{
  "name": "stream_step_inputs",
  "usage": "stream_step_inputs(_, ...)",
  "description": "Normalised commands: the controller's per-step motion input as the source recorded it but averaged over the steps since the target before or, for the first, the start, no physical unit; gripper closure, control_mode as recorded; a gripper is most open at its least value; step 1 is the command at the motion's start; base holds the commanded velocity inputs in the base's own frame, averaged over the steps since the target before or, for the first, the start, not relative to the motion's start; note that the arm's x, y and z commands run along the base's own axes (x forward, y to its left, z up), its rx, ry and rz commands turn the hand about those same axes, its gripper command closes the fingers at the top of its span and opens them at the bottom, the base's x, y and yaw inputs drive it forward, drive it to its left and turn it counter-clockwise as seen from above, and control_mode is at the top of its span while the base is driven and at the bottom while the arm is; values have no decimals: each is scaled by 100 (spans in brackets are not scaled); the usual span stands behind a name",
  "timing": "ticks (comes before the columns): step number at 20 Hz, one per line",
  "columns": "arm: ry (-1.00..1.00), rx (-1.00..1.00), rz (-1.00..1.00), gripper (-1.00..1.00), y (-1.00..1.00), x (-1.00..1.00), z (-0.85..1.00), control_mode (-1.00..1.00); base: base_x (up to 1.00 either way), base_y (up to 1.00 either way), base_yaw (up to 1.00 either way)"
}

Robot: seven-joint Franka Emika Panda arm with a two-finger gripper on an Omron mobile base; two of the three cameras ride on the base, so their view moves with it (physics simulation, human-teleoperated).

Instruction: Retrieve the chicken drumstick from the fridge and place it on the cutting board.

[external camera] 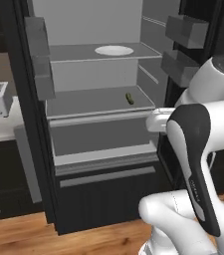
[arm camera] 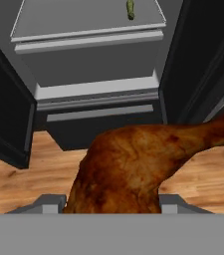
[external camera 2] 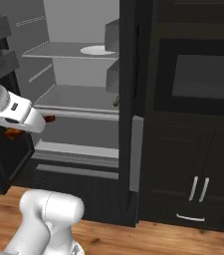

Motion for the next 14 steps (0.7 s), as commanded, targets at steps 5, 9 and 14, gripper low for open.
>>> stream_step_inputs(5,0,0,0,100,0,0,0,100,-47,58,-7)
stream_step_inputs(9,0,0,0,100,0,0,0,100,-55,65,-9)
stream_step_inputs(14,0,0,0,100,0,0,0,100,-52,85,-9)
